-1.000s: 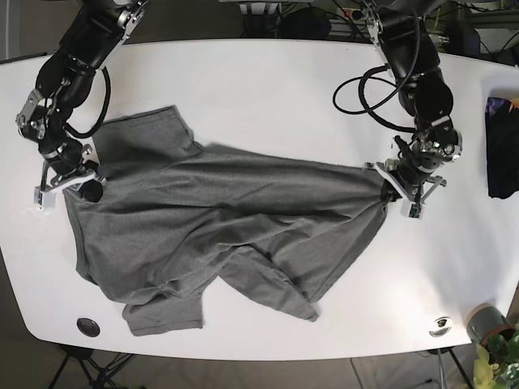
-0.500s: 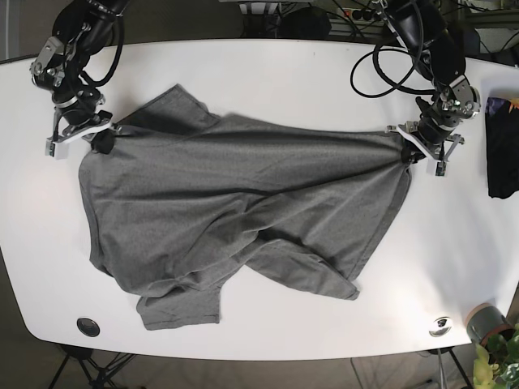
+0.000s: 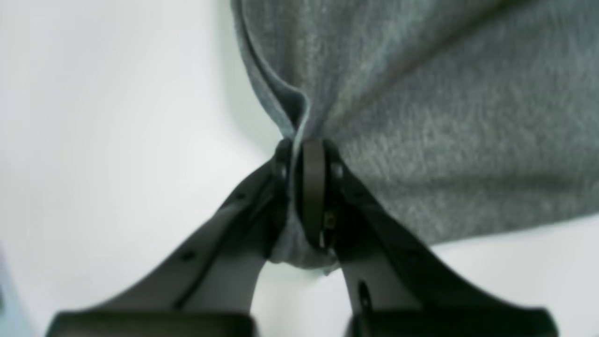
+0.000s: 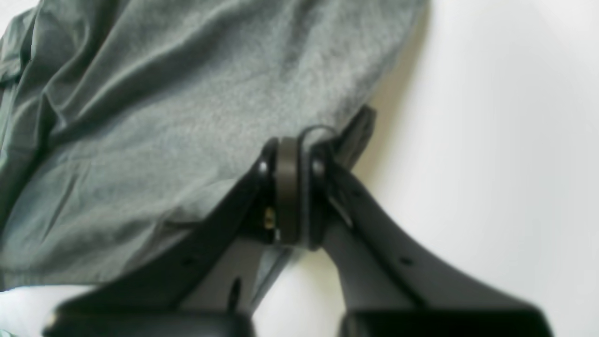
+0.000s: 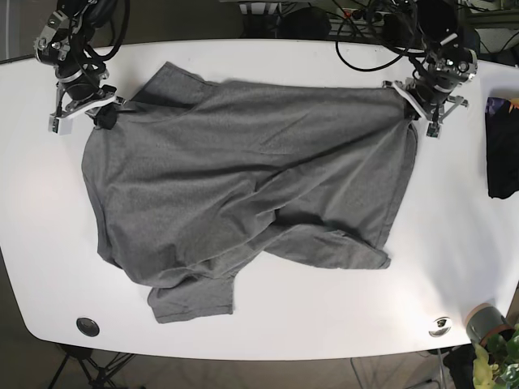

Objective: Fold the T-shirt properly
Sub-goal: 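Sweep the left gripper along the shirt's side while the right holds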

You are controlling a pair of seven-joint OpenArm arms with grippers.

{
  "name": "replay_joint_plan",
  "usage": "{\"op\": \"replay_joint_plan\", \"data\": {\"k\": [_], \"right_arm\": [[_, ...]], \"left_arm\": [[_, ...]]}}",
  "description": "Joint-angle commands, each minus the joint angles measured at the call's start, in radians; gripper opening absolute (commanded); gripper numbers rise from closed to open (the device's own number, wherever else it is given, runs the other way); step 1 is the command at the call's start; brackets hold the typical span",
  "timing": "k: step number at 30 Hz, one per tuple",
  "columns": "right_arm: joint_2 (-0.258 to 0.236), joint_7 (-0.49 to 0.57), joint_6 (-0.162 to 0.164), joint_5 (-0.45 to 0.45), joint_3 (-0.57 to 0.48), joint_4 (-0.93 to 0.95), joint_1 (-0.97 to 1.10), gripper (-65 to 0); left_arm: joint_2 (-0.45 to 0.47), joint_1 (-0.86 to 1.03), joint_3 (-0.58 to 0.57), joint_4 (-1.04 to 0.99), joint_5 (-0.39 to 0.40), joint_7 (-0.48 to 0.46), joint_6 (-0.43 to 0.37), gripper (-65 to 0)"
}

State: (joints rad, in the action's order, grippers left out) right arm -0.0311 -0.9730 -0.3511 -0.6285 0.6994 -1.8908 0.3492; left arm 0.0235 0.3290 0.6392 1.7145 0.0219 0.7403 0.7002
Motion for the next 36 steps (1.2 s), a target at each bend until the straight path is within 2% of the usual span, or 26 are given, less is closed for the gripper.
{"op": "replay_joint_plan", "data": {"k": [1,5,9,14,21,23,27,31,36], "right_arm": [[-0.013,0.015,-0.007,-0.011,0.004,-0.020,0.012,-62.1],[-0.016,0.019,-0.007,-0.009,0.001,-0.016,0.017,-62.1],[-0.016,0.019,-0.007,-0.001,-0.017,-0.013,-0.020,-62.1],[-0.034,0.019,0.002,0.000,-0.090,0.003,-0.080,-62.1],[-0.034,0.015,0.004,0.002,-0.105,0.001,-0.183,-62.1],[-0.048,-0.004,0.010,0.002,-0.105,0.003,-0.218,-62.1],[-0.063,-0.044,0.048,0.002,-0.105,0.033,-0.298,-62.1],[-0.102,-0.044,0.051,0.002,-0.105,0.113,-0.384,-62.1],[-0.123,-0.044,0.051,0.002,-0.105,0.228,-0.502,-62.1]], "left_arm": [[0.014,0.005,0.008,0.028,-0.013,0.008,-0.002,-65.0],[0.014,0.000,0.035,0.040,-0.012,0.003,-0.002,-65.0],[0.008,-0.061,-0.019,0.086,-0.012,0.003,-0.002,-65.0],[0.006,-0.150,-0.114,0.140,-0.020,0.005,-0.002,-65.0],[0.011,-0.270,-0.184,0.150,-0.021,0.006,-0.002,-65.0],[0.011,-0.299,-0.195,0.152,-0.021,0.008,-0.002,-65.0],[0.014,-0.359,-0.218,0.149,-0.021,0.008,-0.002,-65.0],[0.014,-0.436,-0.247,0.118,-0.021,0.008,-0.002,-65.0],[0.014,-0.555,-0.250,0.009,-0.021,0.008,-0.012,-65.0]]}}
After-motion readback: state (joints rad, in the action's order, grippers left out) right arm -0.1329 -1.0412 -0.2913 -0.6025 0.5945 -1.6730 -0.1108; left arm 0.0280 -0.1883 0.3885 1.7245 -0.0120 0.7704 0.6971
